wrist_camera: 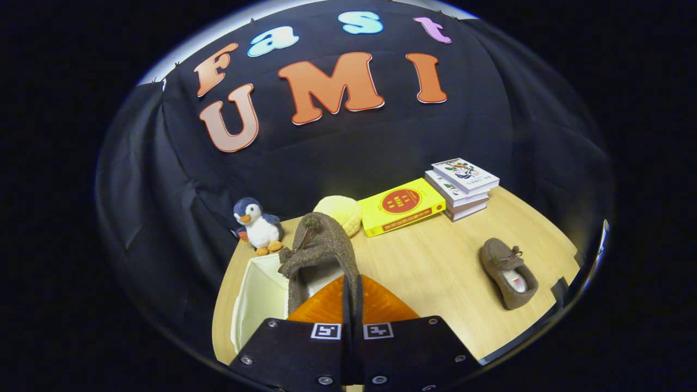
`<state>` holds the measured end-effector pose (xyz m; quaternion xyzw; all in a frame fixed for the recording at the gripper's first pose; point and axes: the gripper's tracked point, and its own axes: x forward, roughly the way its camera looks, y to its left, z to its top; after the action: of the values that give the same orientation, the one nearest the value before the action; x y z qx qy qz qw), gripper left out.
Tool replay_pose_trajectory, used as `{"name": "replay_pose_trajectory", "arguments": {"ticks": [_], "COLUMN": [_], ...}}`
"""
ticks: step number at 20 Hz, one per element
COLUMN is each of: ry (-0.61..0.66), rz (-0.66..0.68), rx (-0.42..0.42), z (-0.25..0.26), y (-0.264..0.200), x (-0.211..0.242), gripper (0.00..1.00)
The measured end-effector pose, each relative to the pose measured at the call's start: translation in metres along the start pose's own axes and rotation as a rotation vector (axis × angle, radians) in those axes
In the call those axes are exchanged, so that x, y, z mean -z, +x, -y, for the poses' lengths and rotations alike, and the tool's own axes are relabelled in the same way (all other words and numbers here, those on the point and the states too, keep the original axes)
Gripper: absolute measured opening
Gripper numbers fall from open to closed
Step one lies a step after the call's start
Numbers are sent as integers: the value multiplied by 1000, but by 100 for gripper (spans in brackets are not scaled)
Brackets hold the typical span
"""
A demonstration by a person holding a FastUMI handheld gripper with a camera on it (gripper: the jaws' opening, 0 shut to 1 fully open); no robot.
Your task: Open the storage box then place both shoes into the box .Put the left shoe in first, then the right shoe, with the right side of both shoes facing outward in a uniform manner.
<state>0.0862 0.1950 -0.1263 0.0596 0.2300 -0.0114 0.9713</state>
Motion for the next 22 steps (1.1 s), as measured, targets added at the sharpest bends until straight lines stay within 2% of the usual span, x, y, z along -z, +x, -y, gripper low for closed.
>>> {"name": "replay_pose_trajectory", "arguments": {"ticks": [6,16,20,22], "ry": [-20,-73,-82,-95], "rz": [-65,-227,-205,-181], "rx": [-65,-95,-129,-131], "z": [-56,-96,-102,-98], "y": [9,31,24,21], "x": [39,112,103,94], "gripper": [1,3,19,39]}}
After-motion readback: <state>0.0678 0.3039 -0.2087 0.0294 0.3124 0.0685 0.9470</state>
